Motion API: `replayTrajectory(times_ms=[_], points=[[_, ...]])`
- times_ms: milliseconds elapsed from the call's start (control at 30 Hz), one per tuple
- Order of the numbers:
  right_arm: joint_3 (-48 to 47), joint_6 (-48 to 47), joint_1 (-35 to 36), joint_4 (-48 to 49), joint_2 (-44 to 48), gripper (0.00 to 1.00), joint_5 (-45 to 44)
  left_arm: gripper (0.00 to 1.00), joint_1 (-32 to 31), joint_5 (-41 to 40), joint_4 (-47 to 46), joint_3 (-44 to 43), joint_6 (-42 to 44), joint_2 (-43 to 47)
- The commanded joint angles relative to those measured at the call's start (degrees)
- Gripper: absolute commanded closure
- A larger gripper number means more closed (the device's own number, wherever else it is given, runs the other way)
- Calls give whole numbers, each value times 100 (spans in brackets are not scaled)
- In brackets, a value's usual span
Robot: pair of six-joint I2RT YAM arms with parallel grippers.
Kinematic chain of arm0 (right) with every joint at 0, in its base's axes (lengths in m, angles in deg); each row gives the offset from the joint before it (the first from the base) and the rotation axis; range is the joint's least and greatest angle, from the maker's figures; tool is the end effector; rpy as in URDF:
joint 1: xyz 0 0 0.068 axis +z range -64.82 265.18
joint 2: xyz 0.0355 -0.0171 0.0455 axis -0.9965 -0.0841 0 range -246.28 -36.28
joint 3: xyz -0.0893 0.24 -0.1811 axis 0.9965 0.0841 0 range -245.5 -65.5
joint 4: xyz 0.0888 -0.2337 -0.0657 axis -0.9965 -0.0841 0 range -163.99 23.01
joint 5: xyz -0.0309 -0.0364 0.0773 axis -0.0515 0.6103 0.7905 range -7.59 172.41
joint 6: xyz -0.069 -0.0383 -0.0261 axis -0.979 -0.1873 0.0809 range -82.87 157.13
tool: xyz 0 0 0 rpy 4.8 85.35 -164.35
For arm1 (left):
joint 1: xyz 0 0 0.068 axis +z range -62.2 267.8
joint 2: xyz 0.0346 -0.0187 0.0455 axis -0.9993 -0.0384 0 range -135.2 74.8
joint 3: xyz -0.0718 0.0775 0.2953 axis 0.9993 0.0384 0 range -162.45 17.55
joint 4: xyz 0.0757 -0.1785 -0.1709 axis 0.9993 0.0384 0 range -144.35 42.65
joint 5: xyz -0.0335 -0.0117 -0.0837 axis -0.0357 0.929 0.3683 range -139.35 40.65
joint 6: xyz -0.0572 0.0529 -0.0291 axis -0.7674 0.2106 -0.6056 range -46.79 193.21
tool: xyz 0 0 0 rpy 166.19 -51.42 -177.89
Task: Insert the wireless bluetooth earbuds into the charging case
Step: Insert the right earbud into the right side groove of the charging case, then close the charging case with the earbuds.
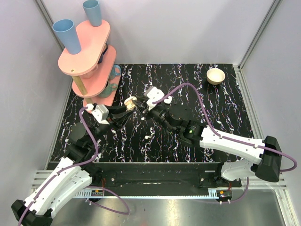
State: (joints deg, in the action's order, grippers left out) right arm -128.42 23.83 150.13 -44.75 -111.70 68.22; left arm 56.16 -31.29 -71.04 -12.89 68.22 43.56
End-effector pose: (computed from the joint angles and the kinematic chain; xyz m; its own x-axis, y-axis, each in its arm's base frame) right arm 0.1575 0.2954 0.4403 0.2482 0.0042 -0.9687 -0.7387 0.6477 -0.1865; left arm 0.1062 -0.0919 0.3680 0.1665 -0.1998 -0.9656 0.7700 0.6380 0.0008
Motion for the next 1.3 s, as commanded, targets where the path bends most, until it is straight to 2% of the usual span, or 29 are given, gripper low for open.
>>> replayTrajectory(times_ms=[0, 567, 733, 800, 1100, 1133, 1267], points=[[43, -103, 18, 105, 89, 82, -198, 100, -9, -198, -520, -41, -19, 119], [201, 73, 35, -141, 150, 78, 49, 100, -9, -339, -555, -59, -19, 101], [218, 99, 44, -97, 176, 72, 57, 100, -9, -339, -590, -41, -37, 75], [218, 91, 44, -45, 211, 67, 49, 100, -9, -330, -599, -24, -37, 75], [166, 99, 44, 114, 413, 53, -83, 100, -9, -339, -511, -6, -19, 127], [166, 117, 44, 140, 423, 46, -92, 100, -9, -339, -511, -6, -19, 127], [174, 178, 44, 210, 493, 43, -162, 100, -9, -312, -511, -6, -28, 127]])
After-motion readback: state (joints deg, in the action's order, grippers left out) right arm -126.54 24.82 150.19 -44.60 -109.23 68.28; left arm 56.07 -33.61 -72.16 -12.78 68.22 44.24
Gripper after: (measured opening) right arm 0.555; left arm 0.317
